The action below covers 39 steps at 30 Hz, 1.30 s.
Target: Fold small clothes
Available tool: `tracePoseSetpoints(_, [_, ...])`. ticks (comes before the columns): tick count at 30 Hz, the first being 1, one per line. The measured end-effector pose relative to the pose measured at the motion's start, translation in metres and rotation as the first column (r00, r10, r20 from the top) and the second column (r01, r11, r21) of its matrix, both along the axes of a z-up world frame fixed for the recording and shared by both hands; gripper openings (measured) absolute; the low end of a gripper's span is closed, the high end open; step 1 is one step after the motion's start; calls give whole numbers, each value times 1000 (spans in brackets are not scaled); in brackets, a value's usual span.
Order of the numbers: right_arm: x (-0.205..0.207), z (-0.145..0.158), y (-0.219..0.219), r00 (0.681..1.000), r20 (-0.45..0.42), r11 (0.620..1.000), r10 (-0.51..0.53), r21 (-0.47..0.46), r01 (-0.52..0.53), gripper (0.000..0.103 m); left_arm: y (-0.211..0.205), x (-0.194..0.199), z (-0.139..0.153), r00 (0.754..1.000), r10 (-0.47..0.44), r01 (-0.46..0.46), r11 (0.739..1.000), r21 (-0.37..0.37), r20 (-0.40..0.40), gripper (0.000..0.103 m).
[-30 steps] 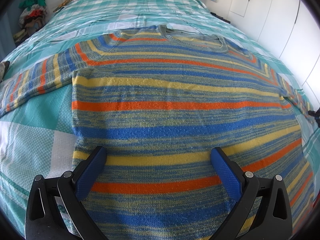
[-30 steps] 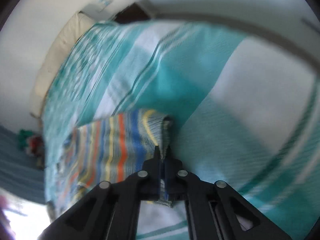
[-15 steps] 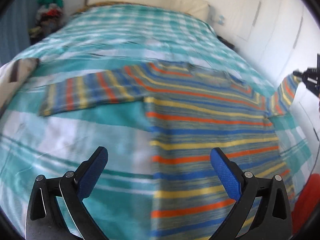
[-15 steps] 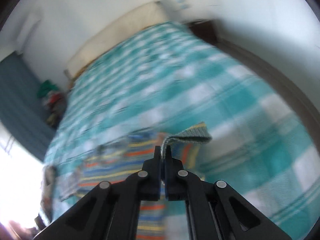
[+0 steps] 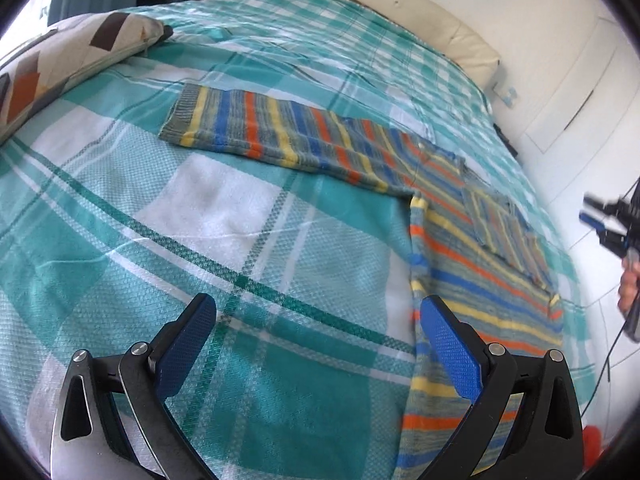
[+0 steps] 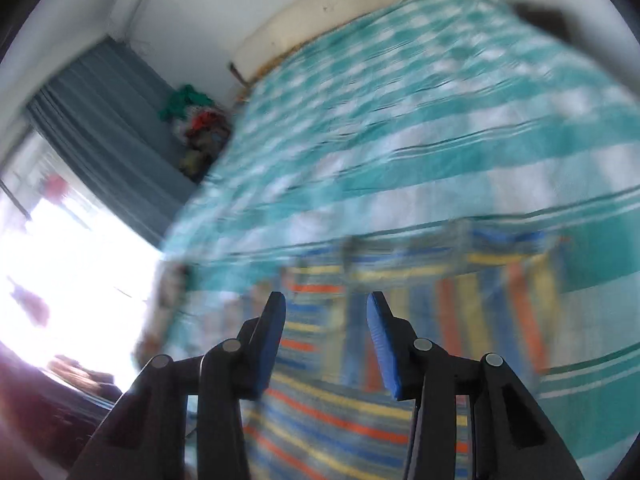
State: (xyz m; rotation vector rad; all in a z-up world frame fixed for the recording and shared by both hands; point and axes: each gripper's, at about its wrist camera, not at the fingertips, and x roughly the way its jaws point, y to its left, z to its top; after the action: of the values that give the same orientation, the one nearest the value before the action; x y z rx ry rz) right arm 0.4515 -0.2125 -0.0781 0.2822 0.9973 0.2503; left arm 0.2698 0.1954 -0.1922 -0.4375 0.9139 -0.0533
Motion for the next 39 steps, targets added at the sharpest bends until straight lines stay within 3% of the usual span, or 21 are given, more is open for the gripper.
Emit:
tracePoseSetpoints(2, [-16,-12,-9,999,-22,975,49,-216,-52,44,-3,1,-1,1000,-4,5,1000,20,-4,102])
tracePoseSetpoints(3, [-26,-22,-11,996,-44,958,72,-276,-81,44,-4,0,-1,1000,-7,8,1000,30,-7,102])
tracePoseSetpoints(7, [-67,-68,-16,978,-132,897,160,-393,-199,47,-14,-3,-4,1000,-27,27,996,83,-9,102])
tracePoseSetpoints(9, [-75,-96,-9,968,-161,845,192,-475,-246,47,-18,-5,-6,999,-34,35,994,108,-14,102])
tracePoseSetpoints(12, [-71,-109,-24,985,-113,819,132,-548,-173,45,-25,-6,-11,999,-41,45,987,156,-29,102])
tracePoseSetpoints(13, [-69,-113,-35,994,-88,807,72,-581,-110,38,-27,-7,-11,999,-44,48,984,171,-30,102])
tracePoseSetpoints(15, [-74,-125,-84,992,-86,877,-97,-478,44,43,-29,-9,-12,998,-49,54,980,194,-32,102])
tracePoseSetpoints(17, [-86,-126,-110,986,-62,925,-154,-359,122,51,-31,-10,-13,998,-55,61,975,214,-35,102])
tracePoseSetpoints(22, [-92,-114,-112,994,-103,940,-30,-340,-7,56,-36,-7,-17,996,-68,79,966,247,-53,102])
tracePoseSetpoints(25, [-89,-93,-126,994,-107,958,-37,-287,5,56,-35,-7,-17,996,-68,79,967,242,-54,102])
tracePoseSetpoints(28, [-65,-76,-113,994,-106,969,-25,-247,-2,56,-35,-4,-18,997,-61,71,970,234,-52,102])
tracePoseSetpoints(31, [-29,-80,-96,989,-148,990,-8,-141,-13,55,-36,-4,-19,997,-60,71,967,245,-55,102])
tracePoseSetpoints(33, [-14,-92,-87,984,-176,983,-26,-182,-7,55,-38,-3,-19,997,-61,74,963,260,-57,102])
tracePoseSetpoints(34, [-7,-100,-85,981,-192,981,-34,-194,-4,51,-39,-3,-20,996,-61,75,961,266,-60,102])
tracePoseSetpoints(36, [3,-123,-86,964,-257,966,-62,-257,-7,11,-39,-3,-21,996,-63,78,959,273,-63,102])
tracePoseSetpoints(37, [2,-128,-91,966,-241,949,-90,-315,9,3,-40,-3,-21,996,-63,78,958,275,-63,102])
tracePoseSetpoints(39, [-2,-128,-107,960,-196,906,-202,-411,106,0,-40,-3,-21,996,-63,78,959,274,-62,102])
